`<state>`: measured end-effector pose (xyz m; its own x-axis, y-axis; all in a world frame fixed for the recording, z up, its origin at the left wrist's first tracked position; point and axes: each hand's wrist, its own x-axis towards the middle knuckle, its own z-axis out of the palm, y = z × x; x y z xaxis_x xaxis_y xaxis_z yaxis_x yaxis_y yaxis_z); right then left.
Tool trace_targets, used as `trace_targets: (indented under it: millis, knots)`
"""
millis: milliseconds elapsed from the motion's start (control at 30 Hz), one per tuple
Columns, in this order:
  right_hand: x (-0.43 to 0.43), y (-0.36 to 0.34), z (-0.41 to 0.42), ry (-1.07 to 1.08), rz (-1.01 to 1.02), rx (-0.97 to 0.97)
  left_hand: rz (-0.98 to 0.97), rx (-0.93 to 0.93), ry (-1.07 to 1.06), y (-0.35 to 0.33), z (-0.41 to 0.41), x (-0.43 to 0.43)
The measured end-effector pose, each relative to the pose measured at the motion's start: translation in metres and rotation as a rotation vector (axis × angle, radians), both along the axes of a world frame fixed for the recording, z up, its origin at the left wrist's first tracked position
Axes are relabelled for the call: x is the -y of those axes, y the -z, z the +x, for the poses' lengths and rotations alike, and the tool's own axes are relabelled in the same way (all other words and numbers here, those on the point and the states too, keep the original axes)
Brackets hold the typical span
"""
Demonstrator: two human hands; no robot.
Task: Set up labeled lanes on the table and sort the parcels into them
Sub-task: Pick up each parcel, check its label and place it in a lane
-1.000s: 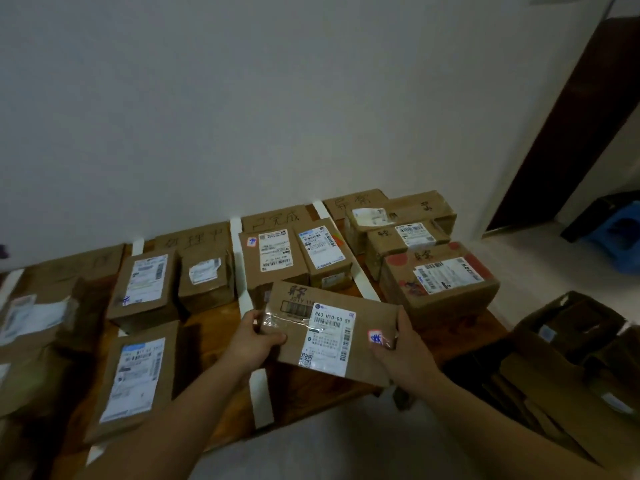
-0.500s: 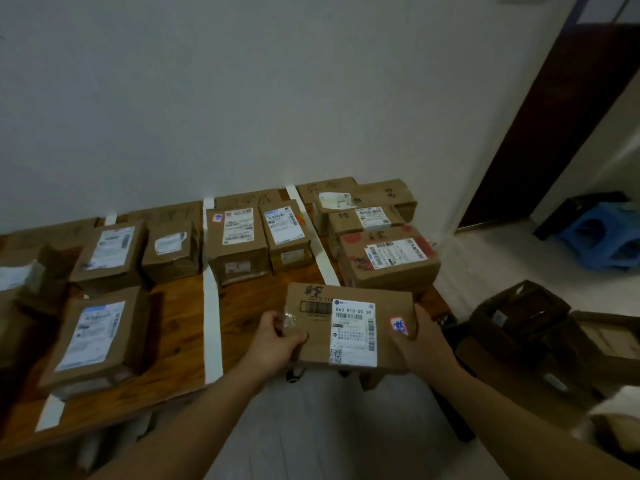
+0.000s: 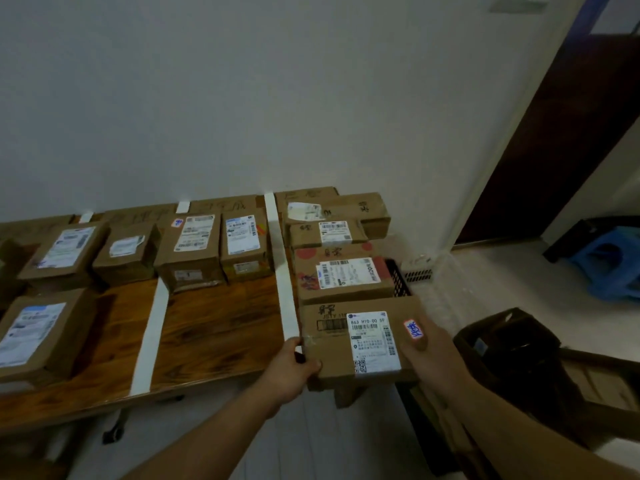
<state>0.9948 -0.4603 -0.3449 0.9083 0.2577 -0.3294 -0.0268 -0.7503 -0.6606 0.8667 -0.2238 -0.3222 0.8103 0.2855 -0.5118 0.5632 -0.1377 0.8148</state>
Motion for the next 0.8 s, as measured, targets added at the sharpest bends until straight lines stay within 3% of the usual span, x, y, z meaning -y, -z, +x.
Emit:
trace_targets:
  millis: [133,233,500,800]
  knots:
    - [0.01,-0.001,0.015,-0.212,-0.117,-0.061,0.033,0.091,0.002,0.011,0.014,0.025]
    - [0.014,0.005,0.024,-0.359,-0.181,-0.053,0.177,0.097,0.082,0.019,0.012,0.034]
    - [0.006,0.018,0.042,-0.421,-0.142,0.035,0.438,0.046,0.02,0.027,0.024,0.032]
    - [0.004,0.02,0.052,-0.43,-0.127,0.031,0.476,-0.015,0.032,0.024,0.031,0.031]
